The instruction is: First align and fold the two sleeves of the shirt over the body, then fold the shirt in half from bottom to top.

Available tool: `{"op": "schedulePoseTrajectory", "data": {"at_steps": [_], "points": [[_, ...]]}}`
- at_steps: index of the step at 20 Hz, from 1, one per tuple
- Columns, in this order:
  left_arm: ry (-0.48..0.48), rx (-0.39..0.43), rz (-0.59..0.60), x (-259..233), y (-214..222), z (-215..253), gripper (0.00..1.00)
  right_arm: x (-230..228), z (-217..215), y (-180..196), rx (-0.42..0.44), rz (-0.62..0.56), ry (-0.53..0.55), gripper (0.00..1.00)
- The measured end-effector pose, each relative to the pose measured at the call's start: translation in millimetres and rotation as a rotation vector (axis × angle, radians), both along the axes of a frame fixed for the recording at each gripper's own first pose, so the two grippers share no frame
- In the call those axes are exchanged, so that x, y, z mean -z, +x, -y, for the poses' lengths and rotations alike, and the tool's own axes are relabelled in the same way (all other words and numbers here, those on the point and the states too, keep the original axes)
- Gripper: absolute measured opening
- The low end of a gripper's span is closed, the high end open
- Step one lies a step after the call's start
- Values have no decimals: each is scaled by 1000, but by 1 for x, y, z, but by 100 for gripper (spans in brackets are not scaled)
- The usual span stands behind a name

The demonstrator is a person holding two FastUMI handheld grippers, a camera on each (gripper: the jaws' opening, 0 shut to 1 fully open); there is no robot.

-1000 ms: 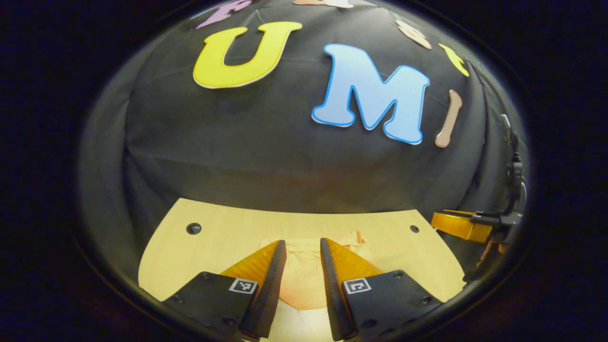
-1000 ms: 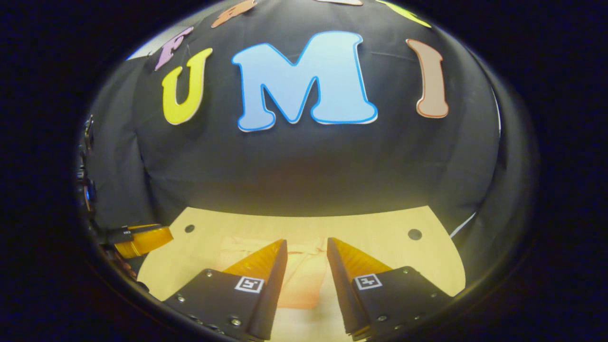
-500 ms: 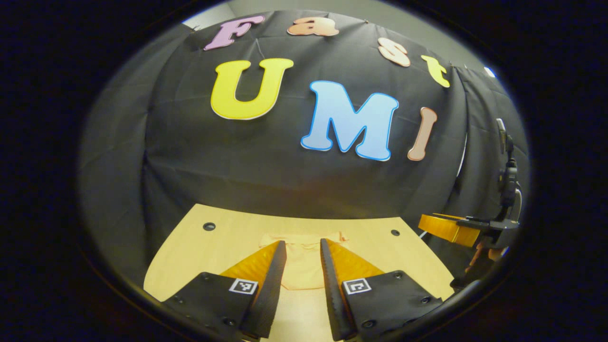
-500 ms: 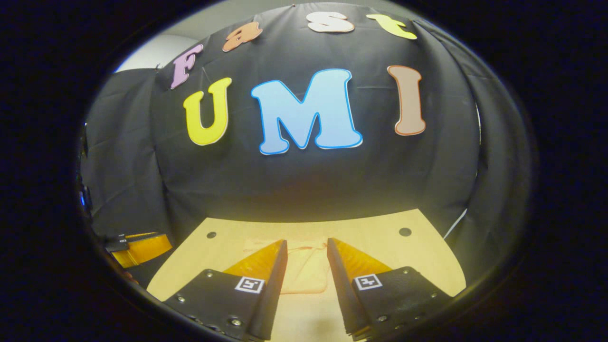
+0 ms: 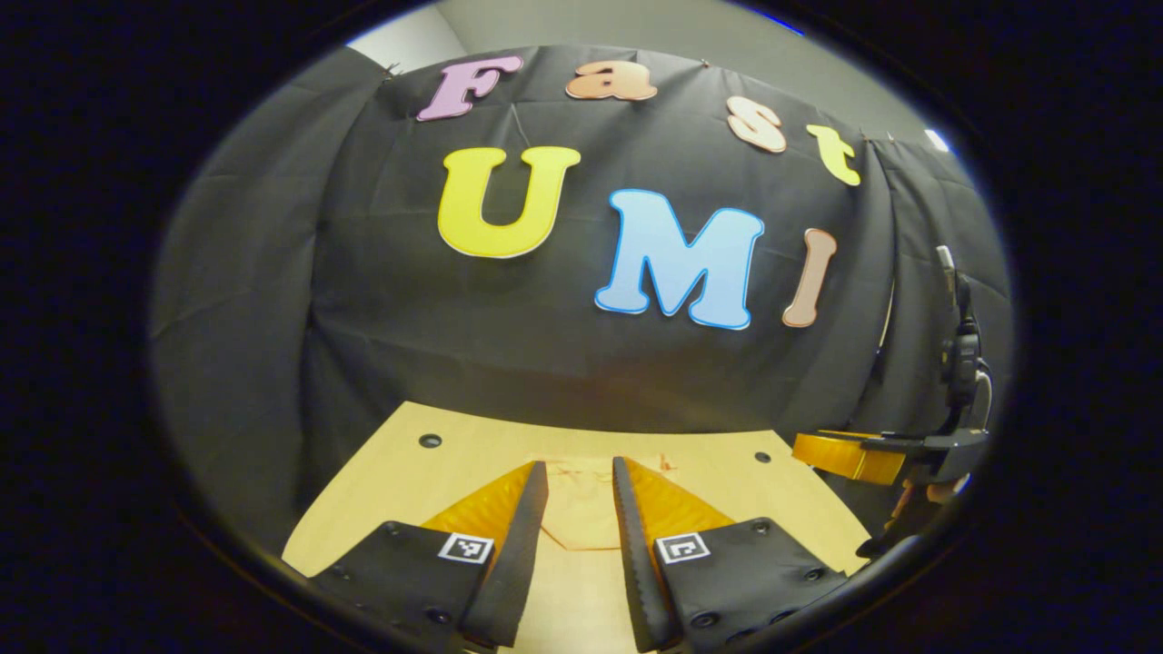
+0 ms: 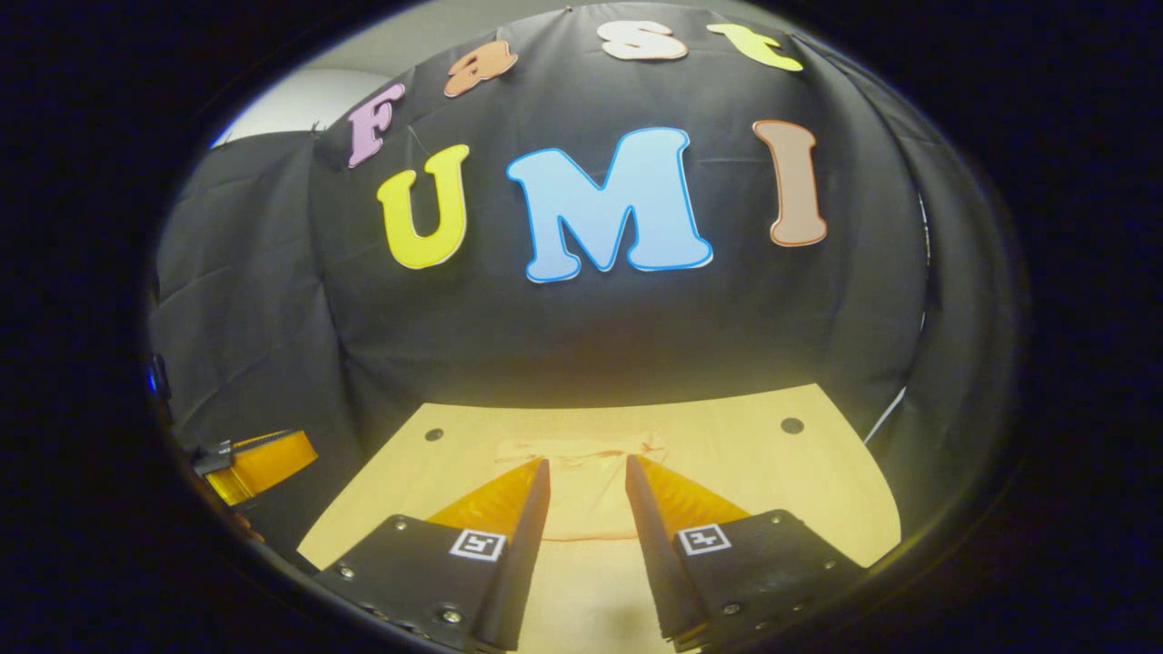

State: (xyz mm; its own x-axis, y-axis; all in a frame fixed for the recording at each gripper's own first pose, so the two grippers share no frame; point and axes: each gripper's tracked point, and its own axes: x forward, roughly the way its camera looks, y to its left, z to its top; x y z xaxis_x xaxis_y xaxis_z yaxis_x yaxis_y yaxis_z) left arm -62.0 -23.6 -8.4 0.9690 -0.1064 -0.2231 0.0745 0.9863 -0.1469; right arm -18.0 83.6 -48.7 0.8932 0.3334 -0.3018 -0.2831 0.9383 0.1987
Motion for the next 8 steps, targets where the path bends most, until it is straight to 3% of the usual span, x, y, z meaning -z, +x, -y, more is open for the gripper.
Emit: {"op": "schedulePoseTrajectory", "data": {"at_steps": [2,3,7,8], "points": [[-10,-8,4,-3,-5,0,46,-3,-4,-1,-12,4,0,55],[-11,-10,5,-2,-6,1,56,-3,-6,-3,-19,6,-4,55],[-10,-30,11,-5,-14,0,56,-4,-12,-6,-44,7,-9,54],[-14,-36,11,-5,-16,0,46,-4,-13,-7,-51,7,-9,54]]}}
